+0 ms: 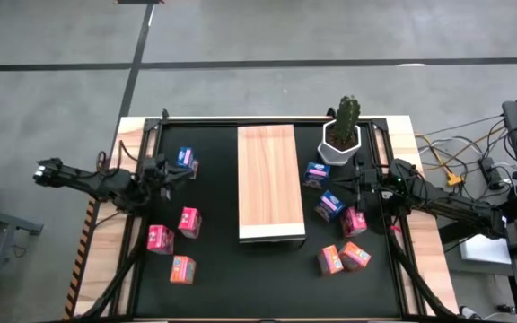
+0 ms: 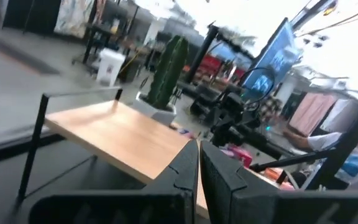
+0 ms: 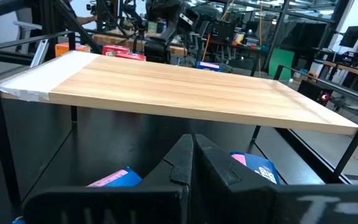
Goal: Stack cereal on shelf
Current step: Put the top left red cereal box on the shelf
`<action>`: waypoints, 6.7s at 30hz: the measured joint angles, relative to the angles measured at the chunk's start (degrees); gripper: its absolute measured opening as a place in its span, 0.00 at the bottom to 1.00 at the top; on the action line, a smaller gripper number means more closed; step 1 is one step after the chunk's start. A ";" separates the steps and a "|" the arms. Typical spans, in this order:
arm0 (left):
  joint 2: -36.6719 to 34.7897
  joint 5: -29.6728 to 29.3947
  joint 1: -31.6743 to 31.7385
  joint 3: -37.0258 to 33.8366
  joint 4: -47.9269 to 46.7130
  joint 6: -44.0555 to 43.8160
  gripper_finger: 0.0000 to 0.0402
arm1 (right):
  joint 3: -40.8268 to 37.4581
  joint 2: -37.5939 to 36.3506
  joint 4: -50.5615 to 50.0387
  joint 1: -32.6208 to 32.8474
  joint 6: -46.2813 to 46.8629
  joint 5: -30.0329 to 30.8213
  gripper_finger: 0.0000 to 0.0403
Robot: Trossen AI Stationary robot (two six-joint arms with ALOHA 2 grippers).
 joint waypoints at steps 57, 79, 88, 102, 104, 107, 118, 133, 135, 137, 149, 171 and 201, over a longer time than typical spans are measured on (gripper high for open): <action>65.01 28.73 -6.47 53.44 -84.50 -66.38 0.62 | -0.02 0.06 -0.90 -0.04 0.67 0.47 0.02; 67.29 26.42 -7.90 49.31 -79.96 -66.82 0.57 | -0.02 0.07 -0.90 -0.04 1.05 0.46 0.02; 67.29 26.42 -7.90 49.29 -79.96 -66.82 0.55 | -0.02 0.07 -0.90 -0.04 1.05 0.47 0.02; 67.12 26.29 -7.15 54.98 -82.33 -62.89 0.36 | -0.02 0.07 -0.90 -0.04 1.07 0.48 0.02; 67.09 24.76 -6.28 58.88 -85.74 -61.19 0.37 | -0.02 0.07 -0.90 -0.04 1.07 0.48 0.02; 67.03 19.70 -4.88 65.73 -88.59 -58.12 0.37 | -0.02 0.07 -0.89 -0.04 1.07 0.48 0.02; 67.11 8.15 3.86 87.12 -88.15 -39.90 0.36 | -0.02 0.07 -0.87 -0.02 2.19 0.48 0.02; 67.31 6.82 11.87 82.45 -71.44 -30.24 0.36 | -0.02 0.07 -0.87 -0.04 2.16 0.48 0.02; 67.31 6.83 12.44 81.88 -71.28 -30.26 0.36 | -0.02 0.07 -0.90 -0.04 2.16 0.48 0.02; 67.31 6.81 12.61 81.83 -70.87 -30.30 0.36 | -0.02 0.07 -0.90 -0.04 2.16 0.48 0.02; 70.29 10.71 12.45 79.45 -65.52 -31.45 0.44 | -0.02 0.04 -1.56 -0.02 2.14 0.48 0.02; 70.14 19.82 6.93 79.55 -74.65 -21.55 0.43 | -0.03 0.07 -2.14 -0.03 2.14 0.50 0.02; 69.78 23.81 -2.65 50.27 -77.86 -35.39 0.85 | -0.04 0.04 -2.10 -0.04 5.14 0.50 0.02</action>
